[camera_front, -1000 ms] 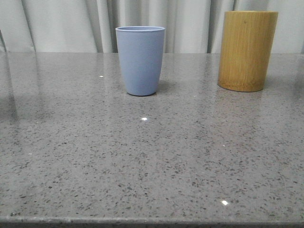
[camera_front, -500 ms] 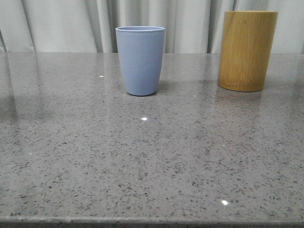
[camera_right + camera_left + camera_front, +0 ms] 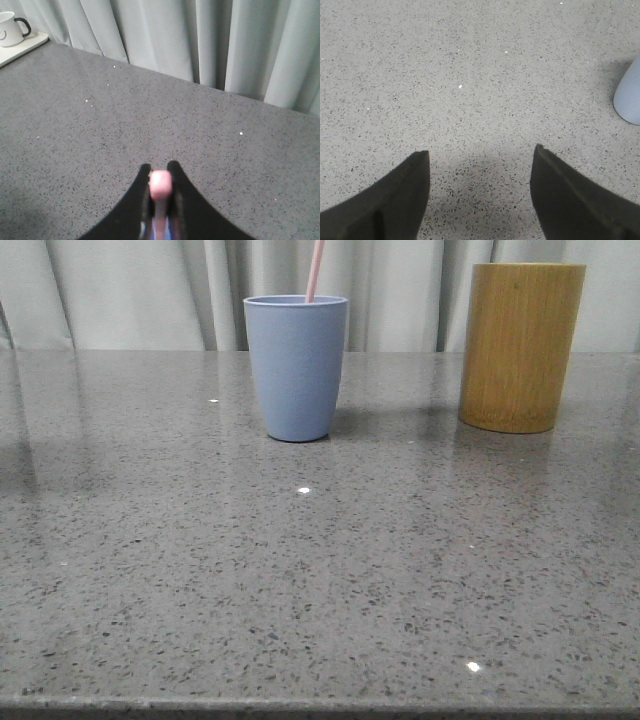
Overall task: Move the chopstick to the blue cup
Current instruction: 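Lift the pink chopstick out and move it over the blue cup, then lower the chopstick into the blue cup and open the right gripper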
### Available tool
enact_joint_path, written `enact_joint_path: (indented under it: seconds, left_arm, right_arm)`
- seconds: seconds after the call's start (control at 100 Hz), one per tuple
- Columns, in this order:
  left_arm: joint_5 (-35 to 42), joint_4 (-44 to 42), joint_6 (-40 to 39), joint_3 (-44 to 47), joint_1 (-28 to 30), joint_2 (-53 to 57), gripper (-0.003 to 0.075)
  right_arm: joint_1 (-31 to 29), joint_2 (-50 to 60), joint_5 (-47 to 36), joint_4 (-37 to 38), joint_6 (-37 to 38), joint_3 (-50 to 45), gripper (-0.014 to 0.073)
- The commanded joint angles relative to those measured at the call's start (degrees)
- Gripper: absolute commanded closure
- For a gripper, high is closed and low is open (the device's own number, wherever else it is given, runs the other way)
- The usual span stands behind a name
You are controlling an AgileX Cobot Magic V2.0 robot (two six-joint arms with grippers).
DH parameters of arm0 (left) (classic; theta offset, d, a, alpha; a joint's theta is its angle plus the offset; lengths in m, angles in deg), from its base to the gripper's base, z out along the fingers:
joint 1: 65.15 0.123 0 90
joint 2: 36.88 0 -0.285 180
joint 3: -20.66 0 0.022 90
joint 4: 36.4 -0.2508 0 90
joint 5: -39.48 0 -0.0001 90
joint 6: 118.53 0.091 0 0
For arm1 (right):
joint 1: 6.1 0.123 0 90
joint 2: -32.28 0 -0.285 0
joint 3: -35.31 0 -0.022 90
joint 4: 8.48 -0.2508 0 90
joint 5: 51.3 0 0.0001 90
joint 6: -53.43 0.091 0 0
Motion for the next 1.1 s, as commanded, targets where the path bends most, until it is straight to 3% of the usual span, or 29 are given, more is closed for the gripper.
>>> enact_joint_path:
  seconds: [0.0, 0.09, 0.26, 0.33, 0.67, 1.09]
  left_arm:
    - [3.27, 0.04, -0.31, -1.53, 0.22, 1.22, 0.029]
    - [3.27, 0.04, -0.31, -1.53, 0.22, 1.22, 0.029]
    - [3.27, 0.04, -0.31, -1.53, 0.22, 1.22, 0.029]
    - [3.27, 0.04, -0.31, -1.53, 0.22, 1.22, 0.029]
    - [3.27, 0.04, -0.31, -1.53, 0.22, 1.22, 0.029]
    - [3.27, 0.04, -0.31, -1.53, 0.22, 1.22, 0.029]
  right_arm:
    - [0.13, 1.02, -3.99, -0.5, -0.58, 2.04, 0.0645]
    - [0.13, 0.7, -3.27, -0.5, -0.58, 2.04, 0.0552]
    - [0.13, 0.7, -2.43, -0.5, -0.58, 2.04, 0.0205]
    - [0.13, 0.7, -1.9, -0.5, -0.58, 2.04, 0.0146]
    - [-2.09, 5.58, 3.9, 4.4, -0.58, 2.04, 0.0149]
    - [-14.96, 20.31, 14.93, 10.94, -0.58, -2.13, 0.0149]
